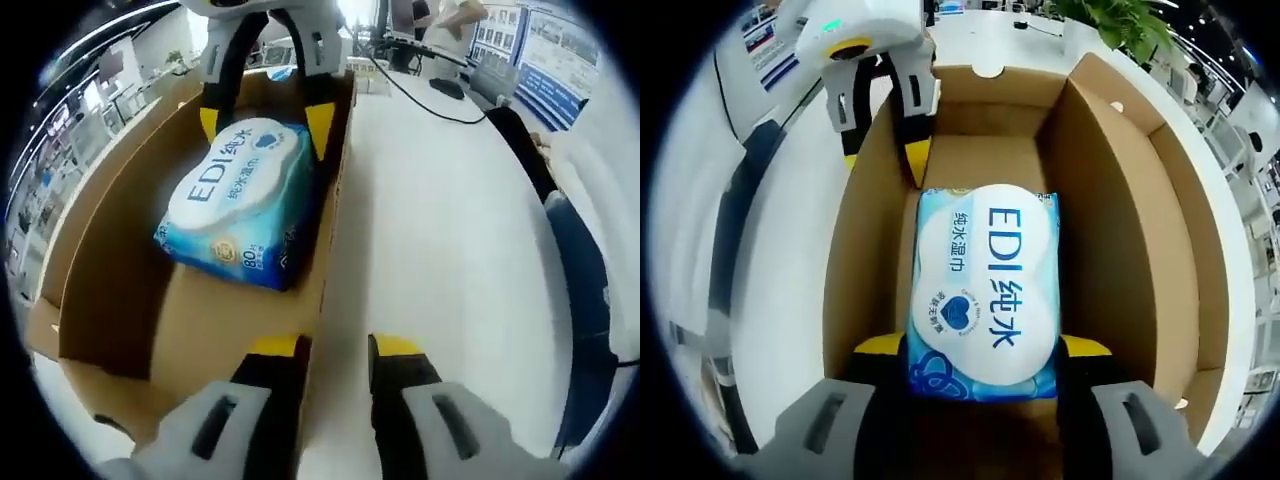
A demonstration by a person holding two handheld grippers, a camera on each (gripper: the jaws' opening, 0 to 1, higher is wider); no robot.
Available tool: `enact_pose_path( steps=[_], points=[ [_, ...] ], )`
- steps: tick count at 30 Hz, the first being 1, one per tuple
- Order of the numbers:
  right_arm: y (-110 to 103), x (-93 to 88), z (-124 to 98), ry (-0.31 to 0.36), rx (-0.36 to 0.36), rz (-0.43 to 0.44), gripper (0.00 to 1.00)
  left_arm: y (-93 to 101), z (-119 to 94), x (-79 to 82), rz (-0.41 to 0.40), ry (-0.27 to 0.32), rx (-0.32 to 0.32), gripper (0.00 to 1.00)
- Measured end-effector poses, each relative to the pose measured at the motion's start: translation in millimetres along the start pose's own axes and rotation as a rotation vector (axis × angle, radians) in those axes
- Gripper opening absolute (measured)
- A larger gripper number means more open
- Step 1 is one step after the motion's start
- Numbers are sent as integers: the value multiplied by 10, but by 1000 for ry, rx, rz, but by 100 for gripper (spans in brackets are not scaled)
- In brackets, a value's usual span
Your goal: Operate the shoe box by opening the lid, removing the specified soft item, and placing it in the target area until the item is outside and the box remains undamaged.
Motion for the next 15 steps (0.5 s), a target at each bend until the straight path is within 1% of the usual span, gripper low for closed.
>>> enact_pose_path(
  steps=[2, 4, 5, 6, 8, 10, 14, 15],
  points=[
    [-1, -2, 0, 2, 0, 4, 59, 2, -40, 44, -24, 31, 6, 30],
    [-2, -5, 0, 5, -1, 6, 59, -8, -103, 85, -37, 72, 26, 37],
    [-2, -7, 1, 6, -2, 7, 59, -7, -113, 92, -42, 83, 26, 40],
    [-2, -7, 1, 6, -2, 8, 59, 1, -120, 121, -73, 118, 25, 45],
    [-5, -8, 1, 7, -4, 11, 59, -8, -170, 128, -133, 155, 27, 49],
    [-11, -8, 1, 9, -7, 14, 59, -4, -250, 166, -129, 177, 40, 50],
    [-15, -8, 1, 14, -10, 23, 59, 38, -418, 277, -106, 242, 70, 54],
    [-15, -11, 1, 14, -11, 24, 59, 44, -441, 286, -104, 245, 73, 56]
  ],
)
Point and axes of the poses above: the point that each gripper's makers call its tool centre point, and the gripper's own axes: z roughly forward along the fingers, y roughly to its right, x roughly out of its top, the point moved 4 cm from there along -z, roughly backward along the fingers, and after that the axes turned 3 degrees about -x, right-handed, at the moved point
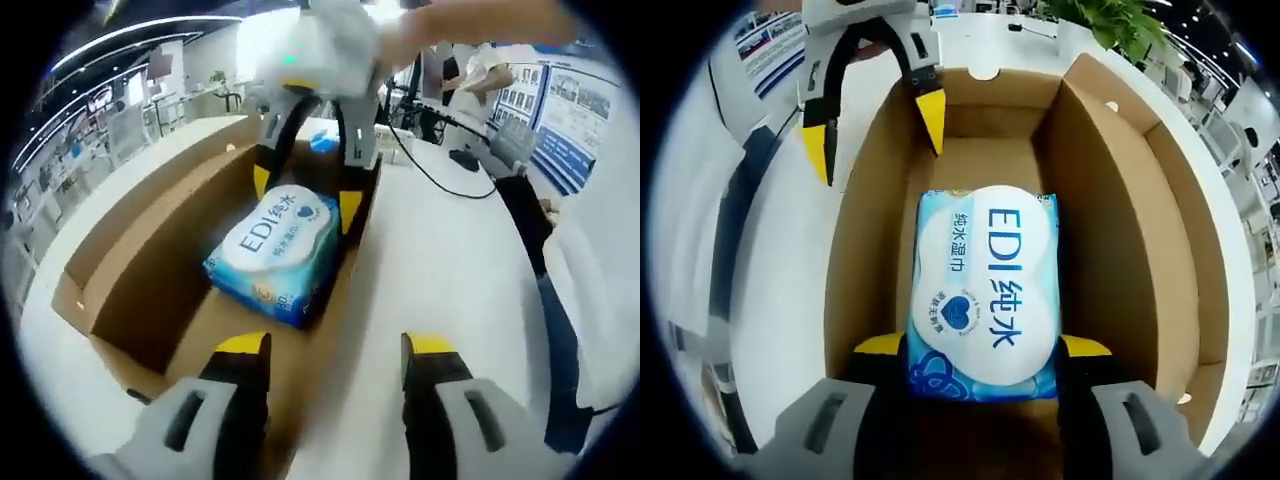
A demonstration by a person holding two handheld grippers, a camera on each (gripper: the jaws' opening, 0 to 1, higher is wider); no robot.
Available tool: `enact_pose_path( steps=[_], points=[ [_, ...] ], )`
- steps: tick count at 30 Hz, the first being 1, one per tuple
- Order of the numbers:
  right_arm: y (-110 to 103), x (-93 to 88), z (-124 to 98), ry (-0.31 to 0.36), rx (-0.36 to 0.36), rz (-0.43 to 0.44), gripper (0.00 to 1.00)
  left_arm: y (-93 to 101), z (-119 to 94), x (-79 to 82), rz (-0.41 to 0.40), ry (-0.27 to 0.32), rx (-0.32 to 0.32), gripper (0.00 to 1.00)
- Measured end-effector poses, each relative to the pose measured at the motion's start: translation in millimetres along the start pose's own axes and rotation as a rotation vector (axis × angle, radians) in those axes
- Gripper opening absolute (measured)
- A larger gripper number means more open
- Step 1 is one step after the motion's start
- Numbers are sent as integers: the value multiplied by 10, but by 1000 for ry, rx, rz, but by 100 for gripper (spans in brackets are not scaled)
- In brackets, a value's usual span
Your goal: Operate the shoe box by opening the lid, removing the specified soft item, and placing it in the target area until the item is outside and the box remains undamaged.
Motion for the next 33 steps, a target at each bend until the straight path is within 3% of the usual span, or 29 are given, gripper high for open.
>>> enact_pose_path(
  steps=[5, 14, 27, 33],
  points=[
    [-9, 2, -6, 3, -5, 7, 59, -3, -99, 88, 14, 35, 32, 68],
    [-22, 4, -11, 15, -17, 16, 59, -10, -342, 182, 62, 13, 103, 85],
    [-26, 1, -24, 31, -27, 23, 59, -313, -764, 402, 105, 13, 168, 84],
    [-23, 1, -29, 38, -33, 27, 59, -503, -941, 458, 173, -22, 178, 83]
  ],
)
Point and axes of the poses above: the point that each gripper's makers call its tool centre point, and the gripper's own axes: z roughly forward along the fingers, y roughly to its right, x roughly out of its top, the point moved 4 cm from there along -z, roughly backward along the fingers, and after that the axes turned 3 degrees about -x, right-handed, at the moved point
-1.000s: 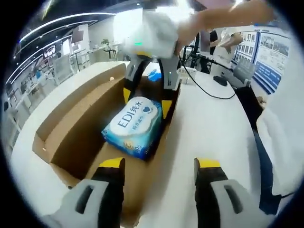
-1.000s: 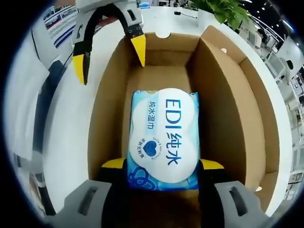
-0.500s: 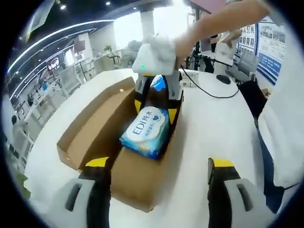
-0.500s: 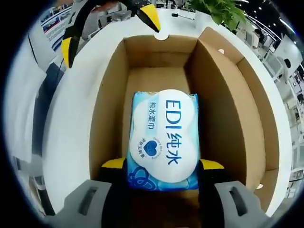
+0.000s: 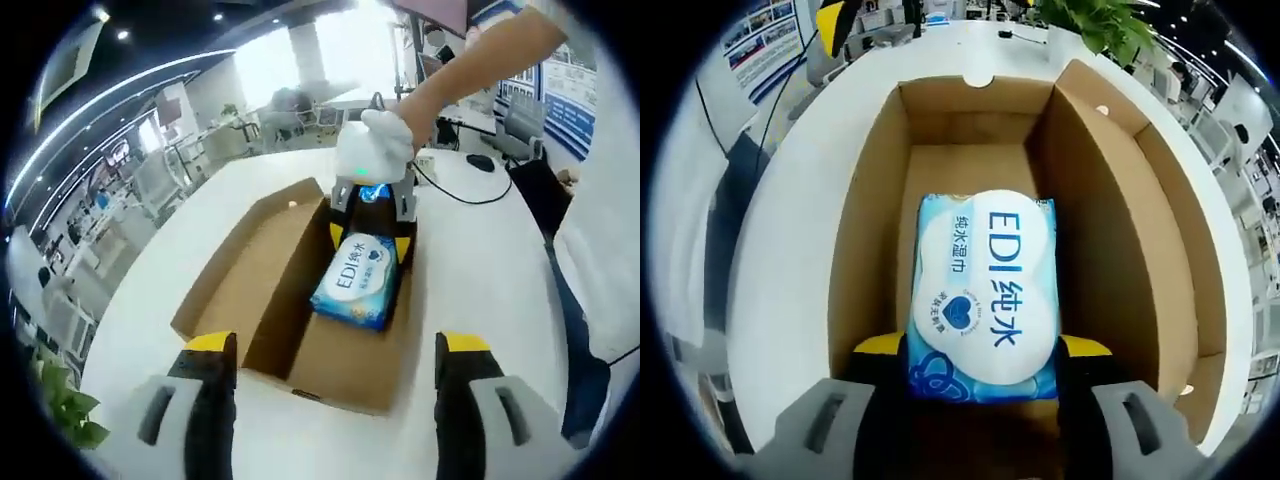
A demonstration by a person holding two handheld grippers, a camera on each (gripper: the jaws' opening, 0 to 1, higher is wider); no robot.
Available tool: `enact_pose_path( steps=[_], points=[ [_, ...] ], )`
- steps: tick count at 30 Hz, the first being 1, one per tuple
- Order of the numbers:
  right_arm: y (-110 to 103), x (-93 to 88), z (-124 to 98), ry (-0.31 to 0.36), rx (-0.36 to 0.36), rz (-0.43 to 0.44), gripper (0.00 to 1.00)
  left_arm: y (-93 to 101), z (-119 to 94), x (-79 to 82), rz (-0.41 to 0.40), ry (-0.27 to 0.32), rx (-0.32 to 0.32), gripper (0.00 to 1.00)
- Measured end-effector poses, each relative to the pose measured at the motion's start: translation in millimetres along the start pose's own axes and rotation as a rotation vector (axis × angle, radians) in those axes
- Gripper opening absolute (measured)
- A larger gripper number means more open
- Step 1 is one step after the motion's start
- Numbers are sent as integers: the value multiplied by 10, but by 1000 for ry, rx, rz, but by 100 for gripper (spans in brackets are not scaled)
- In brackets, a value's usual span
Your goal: Operate the shoe box by opening the lid, removing the specified soft item, and placing it in the target area until the item is outside and the box remains undamaged.
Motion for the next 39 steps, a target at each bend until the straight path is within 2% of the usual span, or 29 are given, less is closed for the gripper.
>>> enact_pose_path(
  steps=[6, 9, 13, 18, 23, 33, 39],
  points=[
    [-8, 2, -6, 6, -4, 8, 59, -91, 25, 50, 17, -7, -9, 81],
    [-8, -4, -14, 11, -3, 12, 59, -117, 96, 59, 32, -34, -16, 82],
    [-3, -3, -20, 19, 1, 19, 58, -107, 162, 122, 51, -24, -30, 82],
    [-3, 1, -23, 20, 6, 25, 58, -83, 337, 150, 90, -51, -66, 82],
    [7, 1, -27, 28, 13, 36, 58, -67, 510, 202, 100, -47, -94, 86],
    [2, 11, -51, 53, 21, 17, 57, -80, 784, 168, 130, -76, -145, 85],
    [15, 20, -41, 86, 41, -25, 56, -12, 939, 52, 182, -121, -181, 85]
  ],
)
Point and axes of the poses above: the point that each gripper's makers call its tool centre point, and the gripper's own axes: z roughly forward along the fingers, y roughly to its right, x roughly out of its top, the point moved 4 cm from there along -z, roughly backward along the fingers, and after that the axes turned 3 degrees about -x, right-handed, at the moved point
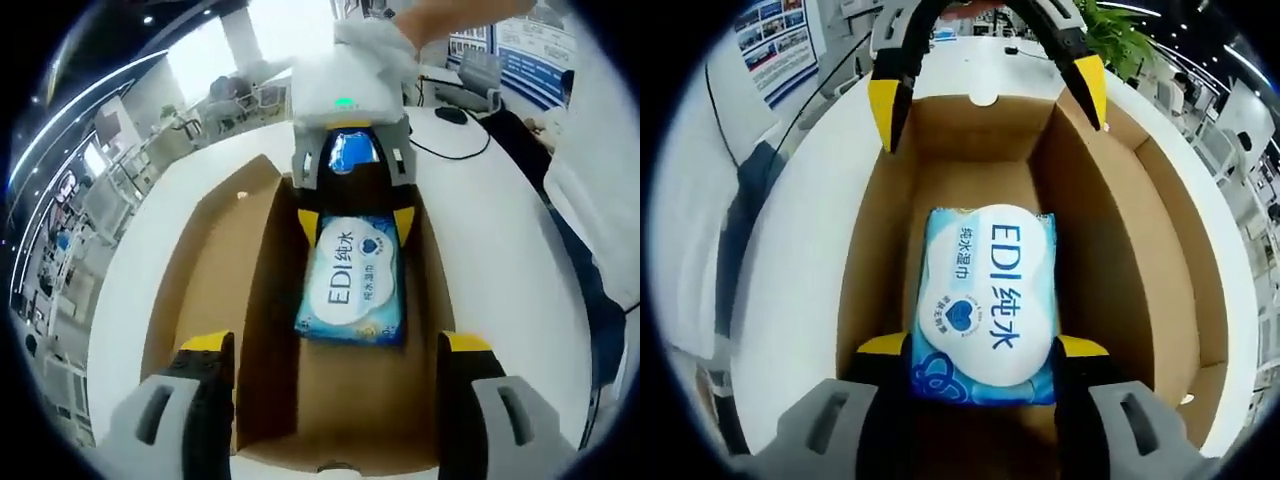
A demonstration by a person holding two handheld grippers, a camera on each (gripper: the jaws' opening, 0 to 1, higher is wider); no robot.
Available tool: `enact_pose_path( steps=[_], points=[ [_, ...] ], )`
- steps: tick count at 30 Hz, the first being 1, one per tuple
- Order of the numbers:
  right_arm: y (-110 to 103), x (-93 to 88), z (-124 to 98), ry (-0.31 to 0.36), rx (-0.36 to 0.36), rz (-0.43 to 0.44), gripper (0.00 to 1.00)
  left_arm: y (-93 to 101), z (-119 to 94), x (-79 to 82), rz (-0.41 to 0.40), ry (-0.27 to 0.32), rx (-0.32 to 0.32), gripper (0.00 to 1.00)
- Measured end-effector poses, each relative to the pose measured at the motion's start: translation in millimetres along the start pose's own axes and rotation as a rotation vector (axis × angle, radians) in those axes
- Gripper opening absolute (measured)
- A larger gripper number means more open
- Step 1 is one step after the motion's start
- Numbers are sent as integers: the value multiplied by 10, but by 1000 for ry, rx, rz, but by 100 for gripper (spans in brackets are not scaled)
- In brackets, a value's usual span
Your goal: Operate the shoe box by opening the lid, removing the specified soft item, and placing it in the target area until the item is outside and the box remains undamaged.
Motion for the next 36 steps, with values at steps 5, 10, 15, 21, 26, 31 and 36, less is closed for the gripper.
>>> enact_pose_path(
  steps=[5, 10, 15, 21, 26, 31, 36],
  points=[
    [3, 9, 5, 5, 7, -13, 56, 14, 121, -32, 29, -27, -26, 85],
    [5, 18, 9, 3, 13, -24, 56, -24, 216, -12, 33, -28, -37, 85],
    [1, 17, 10, 2, 13, -22, 56, 0, 346, -11, 51, -44, -64, 85],
    [-4, 19, 5, 12, 4, -6, 56, 1, 508, 19, 62, -46, -91, 85],
    [-3, 21, -2, 18, 3, 8, 56, 25, 641, -1, 83, -75, -112, 84],
    [-2, 16, -4, 32, 0, 15, 56, 44, 710, -18, 117, -99, -125, 83],
    [-2, 21, -5, 31, 3, 16, 56, 43, 772, -52, 106, -107, -122, 79]
  ],
)
Point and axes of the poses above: the point that each gripper's makers call its tool centre point, and the gripper's own axes: z roughly forward along the fingers, y roughly to its right, x roughly out of its top, the point moved 4 cm from there along -z, roughly backward along the fingers, and after that the axes turned 3 degrees about -x, right-handed, at the moved point
